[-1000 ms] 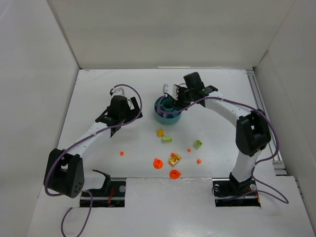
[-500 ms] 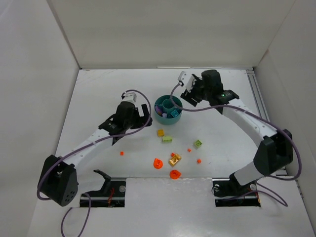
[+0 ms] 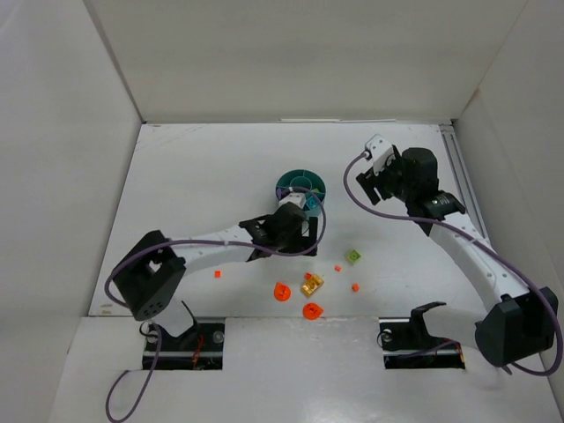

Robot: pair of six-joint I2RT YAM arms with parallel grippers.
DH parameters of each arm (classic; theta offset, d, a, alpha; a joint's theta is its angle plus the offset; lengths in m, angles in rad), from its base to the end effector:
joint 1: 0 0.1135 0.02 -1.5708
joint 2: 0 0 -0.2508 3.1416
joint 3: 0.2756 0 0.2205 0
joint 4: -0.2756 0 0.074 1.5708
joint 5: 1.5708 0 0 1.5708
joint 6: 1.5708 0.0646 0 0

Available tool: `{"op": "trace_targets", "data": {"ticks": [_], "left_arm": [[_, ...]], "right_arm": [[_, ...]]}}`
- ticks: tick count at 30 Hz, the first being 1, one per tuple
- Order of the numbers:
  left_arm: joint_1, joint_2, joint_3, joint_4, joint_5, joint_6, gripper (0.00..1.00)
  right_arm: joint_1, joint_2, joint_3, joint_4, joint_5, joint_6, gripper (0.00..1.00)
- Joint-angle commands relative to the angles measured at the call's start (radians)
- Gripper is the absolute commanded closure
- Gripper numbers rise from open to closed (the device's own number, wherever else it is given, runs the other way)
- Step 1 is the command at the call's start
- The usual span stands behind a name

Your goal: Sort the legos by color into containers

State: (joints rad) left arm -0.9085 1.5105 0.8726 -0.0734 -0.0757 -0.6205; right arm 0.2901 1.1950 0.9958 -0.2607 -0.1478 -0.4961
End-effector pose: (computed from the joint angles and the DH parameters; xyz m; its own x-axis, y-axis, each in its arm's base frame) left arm 0.1981 -0.2461 0.1953 -0.7633 0.0361 -0.6450 0.3777 0.8349 -0.4003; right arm 0.2573 0.0867 0.3024 -0.1792 -0.5448 -0.8192 -0.5625 0.7399 -0.3691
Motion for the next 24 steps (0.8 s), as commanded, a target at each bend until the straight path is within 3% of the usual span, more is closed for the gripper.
{"op": "trace_targets", "data": {"ticks": [1,11,24], "left_arm": [[-0.018,0.046,0.088,-0.098,-0.133,-0.097,0.03],[-0.036,0.157,0.131,-0.107,-0.138,-0.136,0.11],[-0.069,0.229,0.227,-0.244,-0.3,-0.203,0.28]], "right_arm": [[-0.023,-0.06,-0.011,0.04,-0.004,0.033,0.24],[-0.072,-0.081,-0.039,0.058,-0.033,0.053,0.21],[-0.072,-0.072,-0.048,0.077,-0.052,0.062,0.21]]}}
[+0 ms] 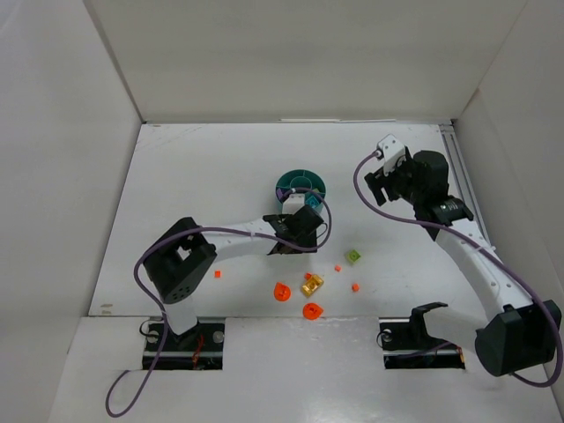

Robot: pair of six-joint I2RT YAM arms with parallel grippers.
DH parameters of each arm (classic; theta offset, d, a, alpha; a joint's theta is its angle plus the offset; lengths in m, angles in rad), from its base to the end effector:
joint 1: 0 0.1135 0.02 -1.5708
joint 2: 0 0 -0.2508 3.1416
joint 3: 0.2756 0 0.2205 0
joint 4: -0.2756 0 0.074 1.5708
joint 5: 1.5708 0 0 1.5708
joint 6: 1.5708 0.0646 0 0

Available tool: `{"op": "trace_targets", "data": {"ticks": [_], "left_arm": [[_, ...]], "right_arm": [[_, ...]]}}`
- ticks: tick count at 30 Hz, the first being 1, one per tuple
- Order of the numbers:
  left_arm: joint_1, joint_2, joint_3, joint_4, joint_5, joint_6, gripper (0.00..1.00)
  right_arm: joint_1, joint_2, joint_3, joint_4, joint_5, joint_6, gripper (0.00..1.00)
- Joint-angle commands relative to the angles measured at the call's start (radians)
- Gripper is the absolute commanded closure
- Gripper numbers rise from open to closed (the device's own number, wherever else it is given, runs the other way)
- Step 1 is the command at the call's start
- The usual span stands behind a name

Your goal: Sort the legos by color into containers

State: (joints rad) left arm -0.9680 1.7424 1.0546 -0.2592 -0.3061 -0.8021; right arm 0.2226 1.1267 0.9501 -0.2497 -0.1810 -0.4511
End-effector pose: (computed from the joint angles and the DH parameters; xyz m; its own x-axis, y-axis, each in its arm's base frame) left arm 0.2111 -0.2724 0.1622 -0.8128 -0.0280 -0.5819 0.1459 0.9572 -0.2498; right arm 0.2480 0.0681 0.3049 -0.1986 -0.4846 -0.8519 -0.5151 0.7911 -0.3299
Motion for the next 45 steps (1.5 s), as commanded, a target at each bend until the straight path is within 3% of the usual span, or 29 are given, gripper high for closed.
{"op": "trace_targets", "data": {"ticks": [1,8,13,16,23,29,31,38,41,45], "left_arm": [[-0.009,-0.003,0.045,-0.058,-0.07,-0.022,0.3],[-0.009,0.016,0.056,-0.048,-0.067,-0.009,0.4],[-0.02,0.016,0.056,-0.038,-0.057,0.012,0.56],[-0.02,0.006,0.065,-0.029,-0.035,0.026,0.6],[-0.02,-0.122,0.056,0.017,-0.005,0.102,0.6],[0.018,-0.175,0.139,0.06,0.024,0.191,0.6],[0.064,-0.214,0.148,0.083,0.067,0.221,0.6],[0.239,-0.368,0.036,0.32,0.433,0.271,0.58],[0.281,-0.391,0.007,0.429,0.658,0.282,0.58],[0.292,-0.4,-0.007,0.515,0.779,0.303,0.54]], "right_arm": [[-0.005,-0.004,-0.011,0.066,-0.018,0.017,0.21],[-0.005,-0.025,-0.011,0.066,-0.009,0.017,0.21],[-0.005,-0.034,-0.02,0.066,-0.009,0.017,0.21],[-0.005,-0.044,-0.03,0.066,-0.009,0.017,0.21],[-0.005,-0.062,-0.039,0.075,-0.02,0.017,0.21],[-0.005,-0.073,-0.057,0.085,-0.107,-0.003,0.21],[-0.005,-0.103,-0.085,0.111,-0.161,-0.033,0.21],[-0.005,-0.194,-0.138,0.204,-0.458,-0.121,0.21],[-0.005,-0.194,-0.148,0.26,-0.704,-0.149,0.21],[-0.005,-0.165,-0.137,0.271,-0.799,-0.162,0.21]]}}
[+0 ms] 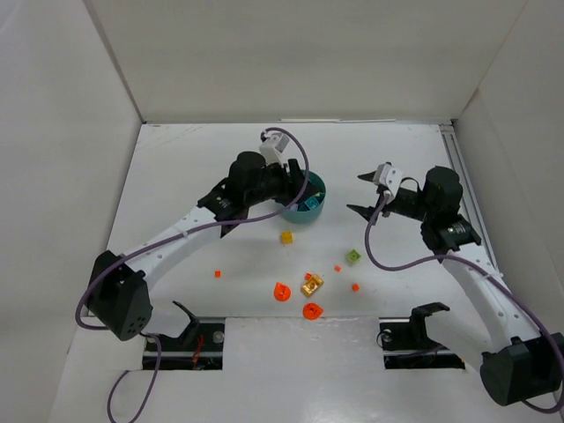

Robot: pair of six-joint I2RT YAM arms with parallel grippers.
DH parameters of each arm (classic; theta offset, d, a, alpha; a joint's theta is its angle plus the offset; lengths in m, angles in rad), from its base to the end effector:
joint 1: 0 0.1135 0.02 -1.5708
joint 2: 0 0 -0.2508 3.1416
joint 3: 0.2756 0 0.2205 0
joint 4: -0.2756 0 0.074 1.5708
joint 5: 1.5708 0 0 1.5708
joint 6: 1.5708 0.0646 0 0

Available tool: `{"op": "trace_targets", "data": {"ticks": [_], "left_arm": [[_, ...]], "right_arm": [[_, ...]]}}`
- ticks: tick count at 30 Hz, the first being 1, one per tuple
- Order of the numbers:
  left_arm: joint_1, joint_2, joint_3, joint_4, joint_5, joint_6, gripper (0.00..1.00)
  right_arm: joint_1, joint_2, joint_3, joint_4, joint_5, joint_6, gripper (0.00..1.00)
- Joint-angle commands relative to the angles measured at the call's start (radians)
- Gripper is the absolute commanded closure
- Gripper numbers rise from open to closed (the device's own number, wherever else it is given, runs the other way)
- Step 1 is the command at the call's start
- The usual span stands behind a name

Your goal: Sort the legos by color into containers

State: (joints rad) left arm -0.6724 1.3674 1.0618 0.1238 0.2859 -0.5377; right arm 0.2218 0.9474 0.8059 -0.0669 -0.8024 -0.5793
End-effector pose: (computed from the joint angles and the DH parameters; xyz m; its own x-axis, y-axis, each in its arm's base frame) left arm 0.2417 -0.2157 0.3279 -0.5387 -0.1992 -0.8186 0.6272 0.5539 -0.5475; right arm 0.1931 0.0912 0.3220 0.2905 -0.3245 -0.9002 -0.8127 0.4129 -0.4111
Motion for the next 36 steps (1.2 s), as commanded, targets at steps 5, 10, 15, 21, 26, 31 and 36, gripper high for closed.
{"op": "trace_targets", "data": {"ticks": [5,10,15,21,26,31,36], "left_arm": [[-0.004,0.03,0.035,0.177,0.291,0.048,0.53],[0.005,0.065,0.061,0.226,0.332,0.047,0.53],[0.014,0.163,0.234,0.015,0.044,0.156,0.53],[0.014,0.349,0.453,-0.167,-0.068,0.266,0.5],[0.023,0.47,0.582,-0.286,-0.068,0.43,0.49],[0.023,0.48,0.583,-0.323,-0.053,0.618,0.44],[-0.001,0.516,0.573,-0.346,-0.053,0.708,0.44]], "right_arm": [[0.016,0.077,0.025,0.154,-0.228,0.018,0.21],[0.025,0.093,0.038,0.182,-0.233,0.047,0.21],[-0.01,0.013,-0.011,0.182,-0.118,0.079,0.21],[-0.113,-0.105,-0.057,0.147,-0.05,0.099,0.21],[-0.154,-0.116,-0.057,0.138,-0.06,0.11,0.21],[-0.177,-0.062,-0.047,0.128,-0.083,0.11,0.21],[-0.177,-0.027,-0.047,0.128,-0.093,0.11,0.21]]}}
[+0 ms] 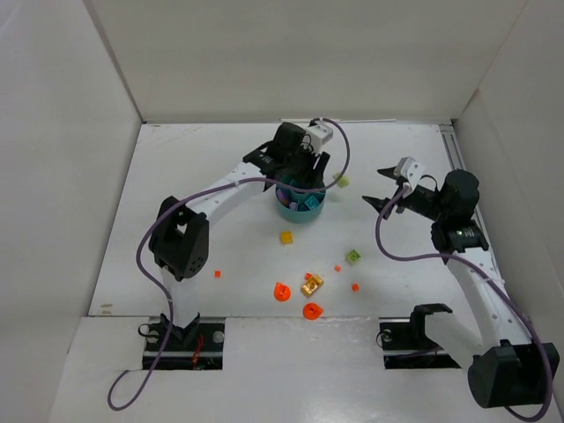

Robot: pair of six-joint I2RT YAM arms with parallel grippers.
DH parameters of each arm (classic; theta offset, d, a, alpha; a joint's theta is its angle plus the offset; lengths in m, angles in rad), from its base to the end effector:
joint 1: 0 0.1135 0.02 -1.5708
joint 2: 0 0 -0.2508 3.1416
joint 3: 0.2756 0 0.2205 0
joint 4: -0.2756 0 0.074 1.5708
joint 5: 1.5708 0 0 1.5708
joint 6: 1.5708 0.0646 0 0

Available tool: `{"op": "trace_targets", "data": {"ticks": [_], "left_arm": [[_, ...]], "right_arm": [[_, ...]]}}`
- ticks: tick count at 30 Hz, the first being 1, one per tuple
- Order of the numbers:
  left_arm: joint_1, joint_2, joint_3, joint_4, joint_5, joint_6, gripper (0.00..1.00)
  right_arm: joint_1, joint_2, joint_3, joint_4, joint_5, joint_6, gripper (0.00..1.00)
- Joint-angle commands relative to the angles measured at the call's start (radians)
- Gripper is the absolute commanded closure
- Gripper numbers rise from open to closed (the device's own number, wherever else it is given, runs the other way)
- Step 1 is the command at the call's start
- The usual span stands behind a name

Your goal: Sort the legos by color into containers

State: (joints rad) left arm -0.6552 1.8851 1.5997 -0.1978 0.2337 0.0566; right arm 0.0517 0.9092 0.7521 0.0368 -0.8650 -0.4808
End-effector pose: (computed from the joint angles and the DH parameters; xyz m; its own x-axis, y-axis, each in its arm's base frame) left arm 0.3391 -0.2795 0.2863 -0.3251 0.3192 -0.8902 0.7750 0.6294 -0.0573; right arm 0.1971 0.0594 0.3235 0.2582 -0.2870 -0.9225 -0.7542 0.5369 -0.3782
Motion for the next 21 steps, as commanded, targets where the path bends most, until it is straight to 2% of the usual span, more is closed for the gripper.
{"op": "trace_targets", "data": {"ticks": [1,3,6,10,14,16,19,21], "left_arm": [[-0.018,0.018,0.051,-0.025,-0.017,0.114,0.44],[-0.029,0.045,0.093,-0.046,-0.049,0.114,0.48],[-0.029,0.069,0.103,-0.055,-0.05,0.103,0.48],[-0.029,0.069,0.103,-0.046,-0.05,0.082,0.49],[-0.02,0.019,0.08,-0.005,-0.037,0.026,0.49],[0.009,-0.026,0.066,0.026,-0.021,-0.021,0.43],[0.023,-0.104,0.02,0.076,-0.011,-0.06,0.25],[0.032,-0.147,-0.029,0.106,-0.025,-0.078,0.0]], "right_arm": [[-0.007,0.011,0.007,0.025,-0.031,0.011,0.21],[-0.007,0.011,0.016,0.025,-0.031,0.011,0.21],[-0.007,0.011,0.016,0.025,-0.031,0.011,0.21],[-0.007,0.011,0.007,0.025,0.043,0.011,0.21],[-0.026,0.033,0.03,-0.021,0.283,0.073,0.21],[-0.026,0.078,0.065,-0.073,0.407,0.117,0.19],[-0.035,0.161,0.154,-0.179,0.653,0.142,0.18],[-0.044,0.267,0.208,-0.212,0.763,0.142,0.18]]}}
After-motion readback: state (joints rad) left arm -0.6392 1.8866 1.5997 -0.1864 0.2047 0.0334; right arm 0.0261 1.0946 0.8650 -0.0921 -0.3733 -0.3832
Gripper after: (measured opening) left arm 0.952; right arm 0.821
